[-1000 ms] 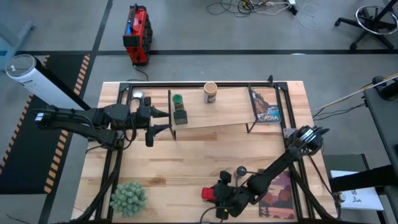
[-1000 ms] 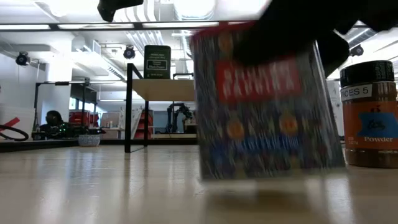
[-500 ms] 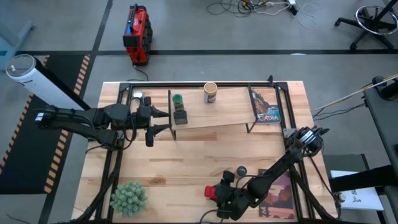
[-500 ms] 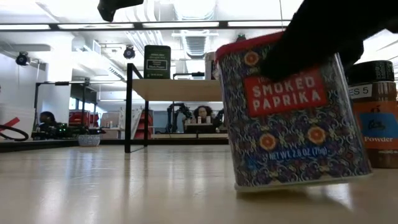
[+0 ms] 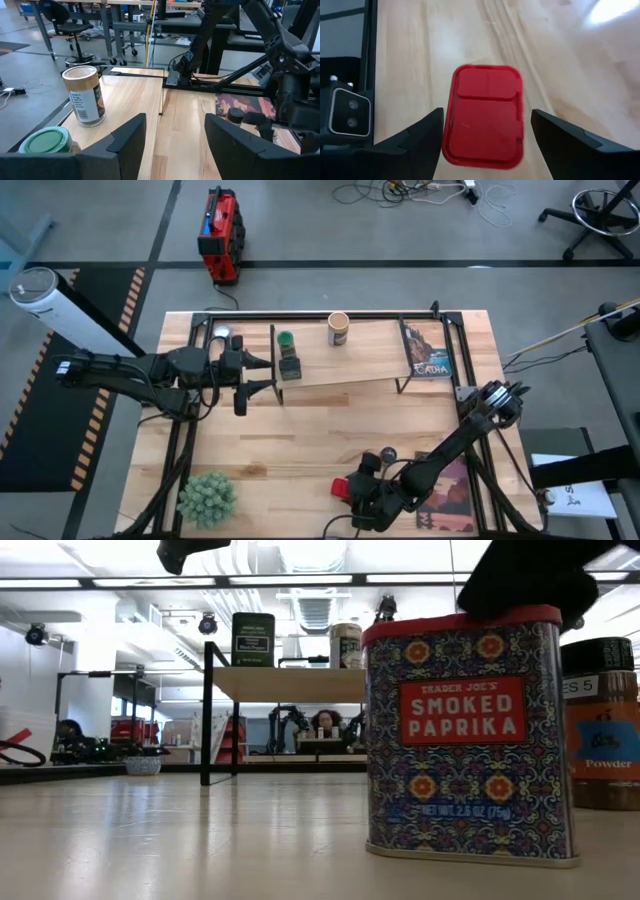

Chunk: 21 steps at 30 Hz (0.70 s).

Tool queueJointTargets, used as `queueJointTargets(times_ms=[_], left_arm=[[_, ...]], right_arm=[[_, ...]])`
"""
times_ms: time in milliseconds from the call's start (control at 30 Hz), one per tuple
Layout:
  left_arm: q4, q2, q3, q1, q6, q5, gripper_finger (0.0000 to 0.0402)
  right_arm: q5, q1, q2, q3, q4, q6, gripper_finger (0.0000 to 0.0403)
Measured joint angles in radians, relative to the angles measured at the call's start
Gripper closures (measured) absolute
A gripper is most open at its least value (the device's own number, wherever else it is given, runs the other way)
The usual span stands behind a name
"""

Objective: Shelf spices
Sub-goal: Remove the red seasoning can from the shelf, then remove the gold seasoning bottle from the shelf

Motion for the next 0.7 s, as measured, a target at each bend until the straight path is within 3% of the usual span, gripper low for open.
queueJointTargets(times_ms=[333,533,700], left_arm=[[0.008,0.000,0.000,0.000,0.001,0.000,0.0209],[0.019,0.000,0.003,0.000,0.002,0.005,0.0209],[0.020,0.000,0.003,0.000,0.002,0.011,0.0209]], right_arm=[[0.010,-0.005,-0.148,0.001,-0.096,-0.050,0.0124],[0.083,-0.044,-0.297,0.001,-0.294,-0.072,0.0127],[0.097,-0.118,-0.402,0.001,-0.340,-0.199,0.0124]])
